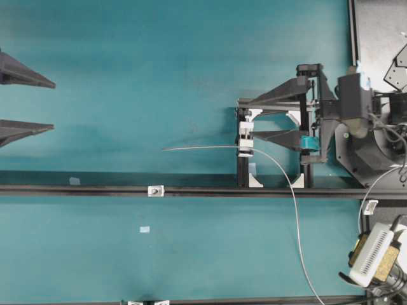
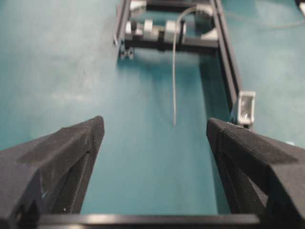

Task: Insert the wire into the hole on the right side and pull it with the left arm.
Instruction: 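Move the right gripper left over the grey wire in the clip holder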

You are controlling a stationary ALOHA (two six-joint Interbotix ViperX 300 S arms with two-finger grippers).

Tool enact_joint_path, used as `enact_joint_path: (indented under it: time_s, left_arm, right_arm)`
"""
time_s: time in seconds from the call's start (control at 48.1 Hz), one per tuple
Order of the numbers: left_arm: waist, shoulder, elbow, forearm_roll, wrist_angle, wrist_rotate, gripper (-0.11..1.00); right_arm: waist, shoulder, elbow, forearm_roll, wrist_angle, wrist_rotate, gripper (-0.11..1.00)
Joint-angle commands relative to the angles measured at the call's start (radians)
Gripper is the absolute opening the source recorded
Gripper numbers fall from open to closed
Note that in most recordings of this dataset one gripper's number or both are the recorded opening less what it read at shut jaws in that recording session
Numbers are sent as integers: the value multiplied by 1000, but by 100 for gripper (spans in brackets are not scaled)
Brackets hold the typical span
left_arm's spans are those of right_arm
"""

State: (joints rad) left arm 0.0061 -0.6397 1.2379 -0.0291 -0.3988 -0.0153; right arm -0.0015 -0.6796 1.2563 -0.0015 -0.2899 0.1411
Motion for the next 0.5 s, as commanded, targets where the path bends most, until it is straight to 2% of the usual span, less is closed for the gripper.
enact_joint_path:
  time_s: [0.0, 0.312, 0.478]
  left_arm:
    - [3, 29, -23, -2, -8, -2, 83]
    - [21, 161, -61, -3, -8, -2, 83]
    - [26, 219, -80, -3, -8, -2, 83]
  right_arm:
    - [-2, 38, -23, 3, -5, 12, 74]
    - [-2, 210, -91, 3, 15, 25, 74]
    - [-2, 293, -146, 2, 78, 25, 74]
